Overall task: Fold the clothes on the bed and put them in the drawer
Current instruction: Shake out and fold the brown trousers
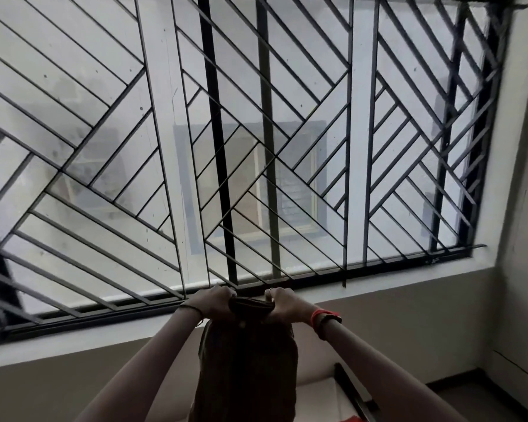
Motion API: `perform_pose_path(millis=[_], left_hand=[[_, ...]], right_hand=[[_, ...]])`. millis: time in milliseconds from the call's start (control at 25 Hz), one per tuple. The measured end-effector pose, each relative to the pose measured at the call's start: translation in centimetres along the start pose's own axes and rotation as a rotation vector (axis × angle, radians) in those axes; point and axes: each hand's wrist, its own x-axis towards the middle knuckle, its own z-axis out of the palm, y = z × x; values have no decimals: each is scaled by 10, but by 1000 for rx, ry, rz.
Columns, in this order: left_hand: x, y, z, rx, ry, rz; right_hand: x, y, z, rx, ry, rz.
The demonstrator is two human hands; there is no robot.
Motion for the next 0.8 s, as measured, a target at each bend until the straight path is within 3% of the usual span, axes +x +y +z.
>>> perform_pose_path(millis=[160,360,560,680,800], left_hand=[[1,-15,18,-248,-345,-48],[3,-26,53,-344,-471,-105],[11,-38,123,-407,-714,-194],[26,-54,179,-369,-721,-197],[47,-67,226,-278,-648,-152]], right_hand=[[1,11,9,47,-115,-33],[3,33,39,58,-264,10],[1,62,86,166,-611,164],[4,91,126,213,-670,239],[17,120,163,168,-575,271]])
